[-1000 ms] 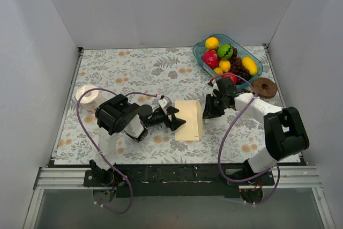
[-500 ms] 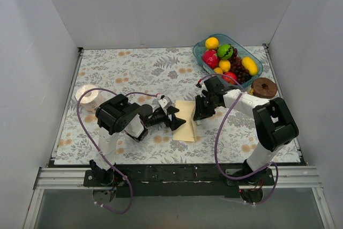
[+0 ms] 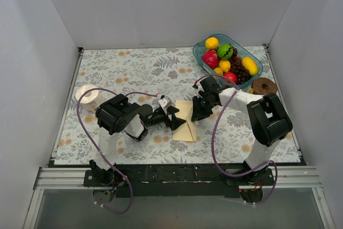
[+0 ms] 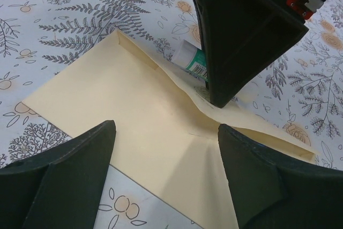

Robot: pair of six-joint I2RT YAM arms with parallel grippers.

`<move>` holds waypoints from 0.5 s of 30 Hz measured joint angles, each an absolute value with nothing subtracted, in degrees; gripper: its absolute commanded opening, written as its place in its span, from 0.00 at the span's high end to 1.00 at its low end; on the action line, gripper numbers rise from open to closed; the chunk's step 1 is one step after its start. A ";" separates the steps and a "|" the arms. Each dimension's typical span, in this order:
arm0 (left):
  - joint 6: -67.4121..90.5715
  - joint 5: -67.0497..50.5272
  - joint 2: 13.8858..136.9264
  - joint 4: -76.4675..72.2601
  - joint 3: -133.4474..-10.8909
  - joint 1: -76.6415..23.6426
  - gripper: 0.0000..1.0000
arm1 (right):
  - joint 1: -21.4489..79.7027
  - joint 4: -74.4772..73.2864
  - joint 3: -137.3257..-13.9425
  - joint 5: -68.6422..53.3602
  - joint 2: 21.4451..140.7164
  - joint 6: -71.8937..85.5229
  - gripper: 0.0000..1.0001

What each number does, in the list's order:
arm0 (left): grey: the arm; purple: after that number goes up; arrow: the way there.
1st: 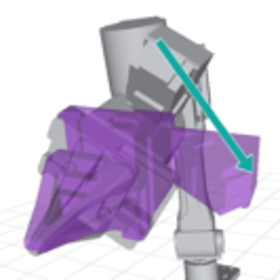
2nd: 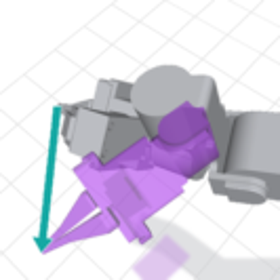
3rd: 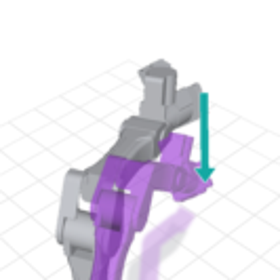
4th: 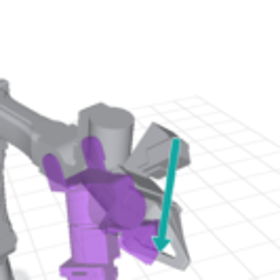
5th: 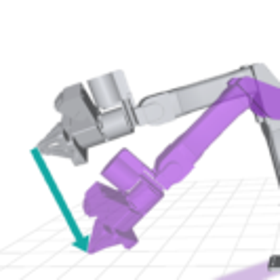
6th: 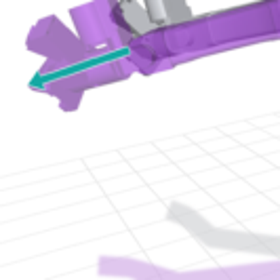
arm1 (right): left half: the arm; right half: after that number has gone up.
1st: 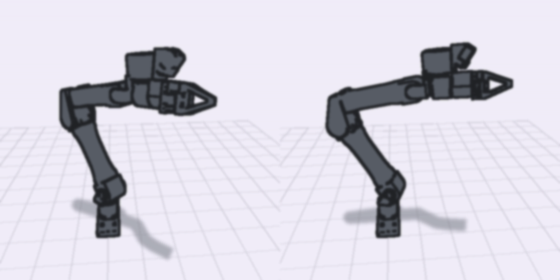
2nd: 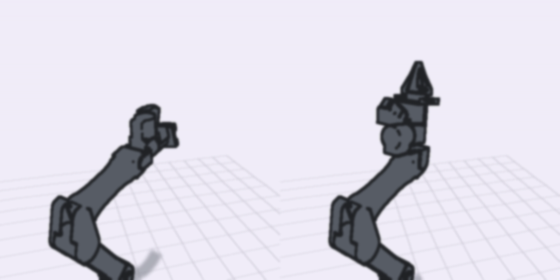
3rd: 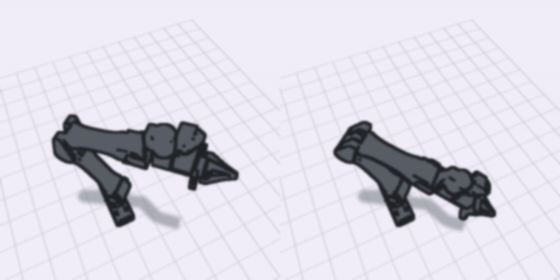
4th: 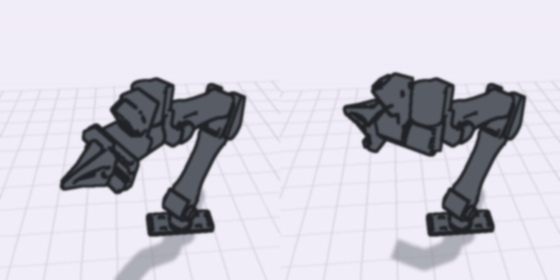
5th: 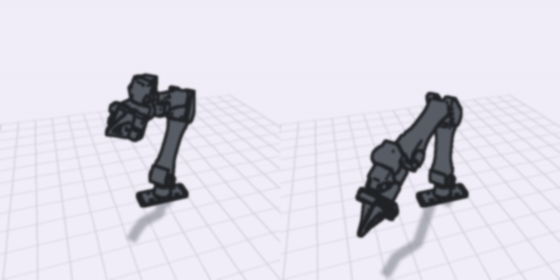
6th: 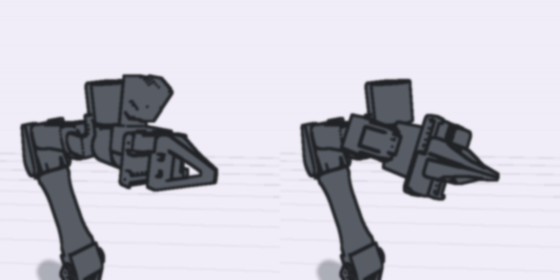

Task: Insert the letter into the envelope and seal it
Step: Fold the envelope flap into the envelope.

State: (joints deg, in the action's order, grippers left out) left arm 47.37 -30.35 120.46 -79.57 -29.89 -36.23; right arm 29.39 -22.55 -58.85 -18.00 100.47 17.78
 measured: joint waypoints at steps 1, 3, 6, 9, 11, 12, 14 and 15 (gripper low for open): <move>47.37 -30.35 120.44 -79.57 -29.91 -36.23 0.23 | 29.39 -22.68 -58.96 -18.00 100.55 17.78 0.99; 47.44 -30.20 120.31 -79.48 -29.89 -36.23 0.23 | 29.41 -23.18 -59.40 -17.96 100.86 17.76 0.99; 47.92 -29.47 119.70 -79.20 -29.52 -36.38 0.24 | 29.65 -23.86 -60.14 -17.61 101.36 17.74 0.99; 48.90 -28.23 117.30 -77.91 -27.51 -36.38 0.27 | 30.09 -23.83 -60.75 -16.86 101.75 17.74 0.99; 49.74 -27.59 114.74 -75.81 -26.06 -36.40 0.29 | 30.41 -23.79 -60.97 -16.03 101.78 17.69 0.99; 49.98 -27.51 113.60 -74.74 -25.58 -36.40 0.33 | 30.52 -23.75 -61.06 -15.59 101.82 17.67 0.99; 50.39 -27.07 110.80 -70.46 -25.32 -36.40 0.38 | 30.87 -23.81 -61.21 -14.87 101.84 17.65 0.99; 50.37 -26.72 109.75 -68.31 -25.41 -36.38 0.43 | 31.00 -23.86 -61.28 -14.57 101.84 17.63 0.99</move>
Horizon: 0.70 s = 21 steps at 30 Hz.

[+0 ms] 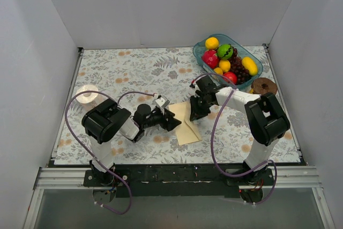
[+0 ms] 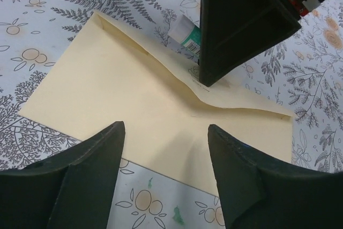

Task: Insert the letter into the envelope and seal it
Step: Fold the envelope flap into the envelope, then seal the envelope flap on the envelope.

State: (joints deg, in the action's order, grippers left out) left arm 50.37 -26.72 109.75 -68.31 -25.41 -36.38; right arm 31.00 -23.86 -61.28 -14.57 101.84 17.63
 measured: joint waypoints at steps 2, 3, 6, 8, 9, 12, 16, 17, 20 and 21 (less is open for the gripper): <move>50.28 -26.24 107.31 -62.87 -26.39 -36.38 0.60 | 31.33 -23.99 -61.39 -13.80 101.86 17.61 0.99; 50.39 -26.02 106.61 -60.86 -26.92 -36.40 0.68 | 31.53 -24.01 -61.41 -13.54 101.86 17.61 0.99; 49.95 -26.04 105.10 -53.45 -29.17 -36.32 1.00 | 32.01 -24.18 -61.54 -12.56 101.86 17.58 0.99; 49.43 -26.55 104.86 -49.98 -30.59 -36.32 1.00 | 32.32 -24.38 -61.69 -12.01 101.86 17.54 0.99; 49.28 -26.98 104.77 -48.62 -31.11 -36.34 1.00 | 32.45 -24.40 -61.71 -11.75 101.86 17.52 0.99; 49.10 -27.88 104.09 -46.92 -31.66 -36.47 1.00 | 32.80 -24.43 -61.73 -11.44 101.84 17.52 0.99; 48.88 -28.38 102.83 -47.07 -31.66 -37.58 1.00 | 32.97 -24.43 -61.73 -11.33 101.84 17.54 0.99; 48.80 -28.40 102.54 -47.24 -31.66 -37.98 1.00 | 33.01 -24.43 -61.73 -11.27 101.84 17.54 0.99; 48.40 -28.56 102.08 -48.16 -32.21 -39.66 1.00 | 33.08 -24.43 -61.73 -11.11 101.84 17.54 0.99; 48.36 -28.60 102.08 -48.34 -32.58 -40.12 1.00 | 33.10 -24.43 -61.73 -11.09 101.84 17.54 0.99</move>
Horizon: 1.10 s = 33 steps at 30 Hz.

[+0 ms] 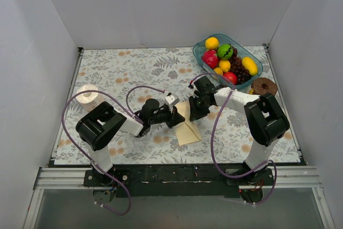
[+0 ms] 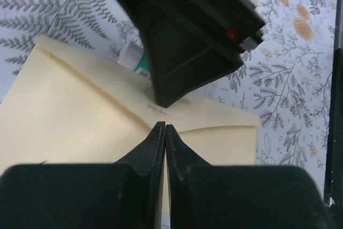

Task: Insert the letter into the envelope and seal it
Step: Seal the envelope flap on the envelope.

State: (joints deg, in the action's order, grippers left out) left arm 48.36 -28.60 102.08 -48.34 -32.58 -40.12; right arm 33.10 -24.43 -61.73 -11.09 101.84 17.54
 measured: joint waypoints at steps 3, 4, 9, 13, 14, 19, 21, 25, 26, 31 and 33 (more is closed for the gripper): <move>48.18 -28.88 102.10 -48.60 -34.28 -41.43 1.00 | 33.12 -24.43 -61.73 -11.07 101.84 17.56 0.99; 48.14 -28.95 102.13 -48.69 -34.83 -41.74 1.00 | 33.12 -24.43 -61.73 -11.07 101.84 17.54 0.99; 47.88 -28.97 103.46 -49.43 -37.06 -42.28 1.00 | 33.15 -24.43 -61.73 -11.05 101.84 17.54 0.99; 47.48 -29.02 105.38 -49.30 -38.52 -42.28 1.00 | 33.15 -24.43 -61.73 -11.05 101.84 17.52 0.99; 47.33 -29.08 105.78 -49.21 -38.85 -42.28 1.00 | 33.15 -24.43 -61.73 -11.05 101.84 17.54 0.99; 46.61 -29.39 108.53 -47.88 -40.36 -42.26 1.00 | 33.12 -24.43 -61.73 -11.05 101.84 17.58 0.99; 46.33 -29.50 109.01 -47.42 -40.36 -42.24 1.00 | 33.15 -24.43 -61.73 -11.03 101.84 17.56 0.99; 45.84 -29.45 109.36 -47.64 -39.83 -42.19 1.00 | 33.15 -24.43 -61.73 -11.03 101.84 17.56 0.99; 45.82 -29.32 109.45 -47.70 -39.22 -42.24 1.00 | 33.15 -24.43 -61.73 -11.03 101.84 17.56 0.99; 45.82 -28.45 110.80 -50.48 -37.04 -42.44 1.00 | 33.19 -24.47 -61.80 -10.94 101.84 17.54 0.99; 45.87 -27.77 111.13 -52.25 -36.36 -42.61 1.00 | 33.19 -24.53 -61.84 -10.74 101.84 17.54 0.99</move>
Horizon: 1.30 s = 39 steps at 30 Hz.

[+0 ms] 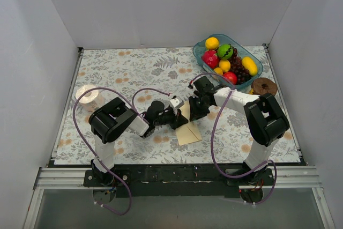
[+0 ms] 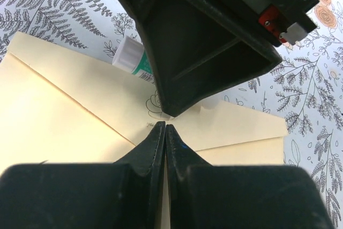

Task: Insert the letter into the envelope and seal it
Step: Seal the envelope flap on the envelope, then press the envelope flap on the envelope.

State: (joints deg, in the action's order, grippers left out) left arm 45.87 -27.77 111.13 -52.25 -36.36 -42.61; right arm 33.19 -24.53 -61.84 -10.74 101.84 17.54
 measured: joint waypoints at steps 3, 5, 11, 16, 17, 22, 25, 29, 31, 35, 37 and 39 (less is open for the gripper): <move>46.13 -26.96 111.70 -54.41 -35.59 -42.89 1.00 | 33.34 -24.86 -62.08 -10.28 101.84 17.47 0.99; 46.57 -26.68 112.18 -55.72 -35.29 -42.96 1.00 | 33.50 -24.95 -62.13 -9.76 101.65 17.32 0.99; 50.15 -23.00 112.42 -59.24 -33.63 -43.46 1.00 | 33.78 -26.52 -62.11 -7.22 97.69 16.23 0.99; 56.40 -17.76 112.40 -64.36 -30.00 -43.99 1.00 | 33.67 -26.87 -62.11 -8.10 90.08 16.36 0.99; 58.00 -16.32 112.38 -65.39 -29.26 -44.23 1.00 | 33.76 -26.87 -62.08 -8.19 88.95 16.45 0.99; 64.03 -4.91 111.74 -66.04 -28.27 -48.27 1.00 | 33.98 -26.72 -61.17 -9.28 87.02 17.15 0.99; 66.70 1.65 111.72 -63.33 -30.33 -51.05 1.00 | 34.41 -26.94 -59.48 -9.61 87.13 17.87 0.99; 70.76 6.09 111.72 -62.78 -30.55 -52.29 1.00 | 35.53 -26.83 -57.36 -9.54 87.53 19.03 0.99; 72.16 6.74 111.72 -62.70 -30.55 -52.42 1.00 | 36.21 -26.70 -56.42 -9.52 87.77 19.57 0.99; 73.56 7.33 111.63 -62.35 -30.57 -52.51 1.00 | 37.17 -25.91 -54.74 -9.54 89.08 20.58 0.99; 73.82 7.42 111.61 -62.22 -30.63 -52.53 1.00 | 37.41 -25.32 -54.11 -9.34 90.21 21.08 0.99; 74.00 7.51 111.61 -62.11 -30.70 -52.53 1.00 | 37.76 -25.02 -53.65 -9.02 91.35 21.37 0.99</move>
State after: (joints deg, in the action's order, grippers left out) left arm 74.00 7.51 111.61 -62.11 -30.70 -52.53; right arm 37.76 -25.02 -53.65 -9.02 91.35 21.37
